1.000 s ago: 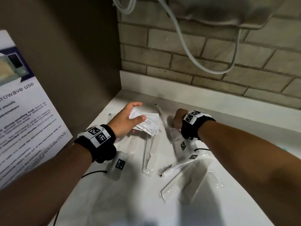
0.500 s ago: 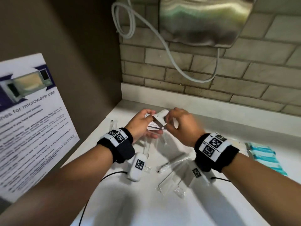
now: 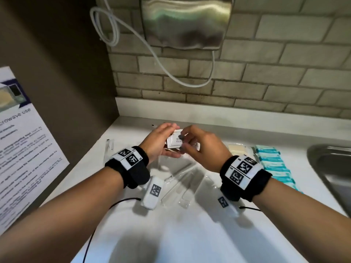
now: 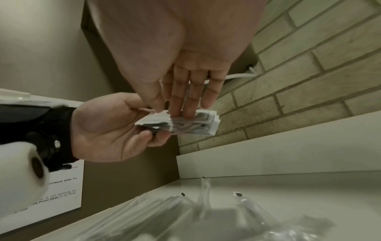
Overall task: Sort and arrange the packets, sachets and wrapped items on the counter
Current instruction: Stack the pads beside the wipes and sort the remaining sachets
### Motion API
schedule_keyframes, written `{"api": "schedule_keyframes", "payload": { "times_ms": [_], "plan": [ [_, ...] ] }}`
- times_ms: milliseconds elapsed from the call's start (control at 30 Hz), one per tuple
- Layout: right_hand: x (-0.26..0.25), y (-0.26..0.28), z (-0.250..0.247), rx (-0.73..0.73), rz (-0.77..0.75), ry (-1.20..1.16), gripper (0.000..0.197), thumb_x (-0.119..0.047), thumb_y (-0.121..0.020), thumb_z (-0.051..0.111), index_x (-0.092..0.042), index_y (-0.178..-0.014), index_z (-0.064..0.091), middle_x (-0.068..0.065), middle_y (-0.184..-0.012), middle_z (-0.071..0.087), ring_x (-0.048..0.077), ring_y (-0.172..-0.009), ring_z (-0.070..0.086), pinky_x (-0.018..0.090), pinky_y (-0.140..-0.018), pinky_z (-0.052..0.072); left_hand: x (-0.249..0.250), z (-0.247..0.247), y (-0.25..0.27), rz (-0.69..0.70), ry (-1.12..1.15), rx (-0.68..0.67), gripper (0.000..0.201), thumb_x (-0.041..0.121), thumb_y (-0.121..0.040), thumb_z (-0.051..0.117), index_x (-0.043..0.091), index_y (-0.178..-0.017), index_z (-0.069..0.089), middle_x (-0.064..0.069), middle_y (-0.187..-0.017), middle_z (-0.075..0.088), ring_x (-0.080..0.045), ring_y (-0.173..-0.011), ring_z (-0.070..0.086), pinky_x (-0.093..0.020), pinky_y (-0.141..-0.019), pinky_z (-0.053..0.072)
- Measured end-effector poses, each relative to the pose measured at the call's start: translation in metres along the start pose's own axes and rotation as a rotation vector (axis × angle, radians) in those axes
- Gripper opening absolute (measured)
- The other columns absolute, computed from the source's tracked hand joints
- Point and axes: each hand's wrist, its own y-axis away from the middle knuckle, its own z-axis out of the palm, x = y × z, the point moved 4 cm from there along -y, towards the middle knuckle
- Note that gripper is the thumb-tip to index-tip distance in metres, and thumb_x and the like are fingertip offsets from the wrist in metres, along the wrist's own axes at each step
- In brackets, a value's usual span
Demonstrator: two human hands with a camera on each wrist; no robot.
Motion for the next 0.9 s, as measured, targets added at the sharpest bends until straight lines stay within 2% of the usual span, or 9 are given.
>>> {"api": "schedule_keyframes", "payload": {
  "times_ms": [100,167,233,400,467,533,667,800,900],
  "plan": [
    [0.016,0.011,-0.021,0.014,0.107,0.038,0.037,-0.029,-0.085,0.07,-0.018,-0.119,0.059,0.001,-0.098,0.06,0.017,-0.081,0.061,0.037,-0.079,0.053,-0.002,0.026,0.001,0.01,-0.063,-0.027,0.014,0.019,-0.099,0.048,0.016,-0.109,0.058,-0.011,-0.094,0.064,-0.025,-0.066,0.069,-0.034,-0.054,0.06],
    [0.025,0.016,-0.034,-0.01,0.126,0.181,0.043,-0.038,-0.082,0.071,-0.021,-0.121,0.062,0.002,-0.112,0.052,0.02,-0.102,0.052,0.035,-0.09,0.047,-0.006,0.042,0.002,-0.005,-0.06,-0.04,0.01,0.021,-0.096,0.055,0.018,-0.104,0.059,-0.011,-0.096,0.062,-0.026,-0.075,0.068,-0.033,-0.055,0.059],
    [0.035,0.023,-0.047,-0.074,0.142,0.229,0.039,-0.039,-0.083,0.069,-0.023,-0.119,0.064,0.003,-0.119,0.052,0.021,-0.111,0.049,0.034,-0.095,0.044,-0.009,0.06,0.004,-0.006,-0.072,-0.059,0.017,0.024,-0.091,0.063,0.018,-0.106,0.058,-0.012,-0.099,0.061,-0.027,-0.083,0.066,-0.033,-0.058,0.059],
    [0.06,0.038,-0.086,-0.081,0.269,0.127,0.019,-0.029,-0.08,0.073,-0.021,-0.095,0.063,0.0,-0.092,0.058,0.022,-0.085,0.06,0.038,-0.079,0.052,-0.018,0.106,0.01,0.001,-0.153,-0.148,0.049,0.004,-0.079,0.075,0.013,-0.119,0.048,-0.011,-0.098,0.07,-0.025,-0.079,0.071,-0.03,-0.061,0.059],
    [0.068,0.043,-0.101,-0.035,0.307,0.121,0.023,-0.028,-0.082,0.071,-0.022,-0.103,0.062,-0.003,-0.086,0.056,0.021,-0.079,0.056,0.031,-0.071,0.046,-0.021,0.12,0.011,-0.011,-0.152,-0.152,0.055,-0.004,-0.077,0.074,0.011,-0.122,0.046,-0.012,-0.101,0.07,-0.023,-0.078,0.072,-0.028,-0.06,0.059],
    [0.072,0.046,-0.111,-0.041,0.307,0.147,0.029,-0.025,-0.087,0.065,-0.022,-0.116,0.061,-0.001,-0.091,0.06,0.021,-0.085,0.057,0.027,-0.072,0.041,-0.025,0.132,0.012,-0.027,-0.13,-0.132,0.058,-0.007,-0.076,0.073,0.01,-0.123,0.045,-0.014,-0.101,0.068,-0.022,-0.074,0.072,-0.028,-0.06,0.059],
    [0.07,0.049,-0.119,-0.054,0.294,0.091,0.035,-0.015,-0.093,0.053,-0.011,-0.127,0.046,0.012,-0.11,0.063,0.032,-0.098,0.061,0.033,-0.078,0.045,-0.031,0.151,0.013,-0.055,-0.049,-0.079,0.06,-0.008,-0.076,0.073,0.011,-0.126,0.045,-0.013,-0.098,0.067,-0.021,-0.071,0.071,-0.026,-0.059,0.059],
    [0.064,0.054,-0.123,0.08,0.25,-0.161,0.066,-0.001,-0.086,0.059,-0.022,-0.14,0.028,0.006,-0.08,0.059,0.024,-0.069,0.061,0.037,-0.068,0.051,-0.036,0.167,0.014,-0.061,-0.027,-0.079,0.06,-0.001,-0.077,0.075,0.012,-0.126,0.044,-0.01,-0.097,0.071,-0.021,-0.079,0.073,-0.024,-0.061,0.057],
    [0.07,0.058,-0.118,0.136,0.274,-0.165,0.05,-0.007,-0.079,0.072,-0.016,-0.123,0.048,0.001,-0.09,0.06,0.017,-0.075,0.056,0.025,-0.068,0.05,-0.04,0.178,0.013,-0.051,-0.026,-0.098,0.054,0.006,-0.08,0.074,0.012,-0.125,0.045,-0.005,-0.097,0.073,-0.021,-0.085,0.073,-0.024,-0.062,0.057]
  ]
}}
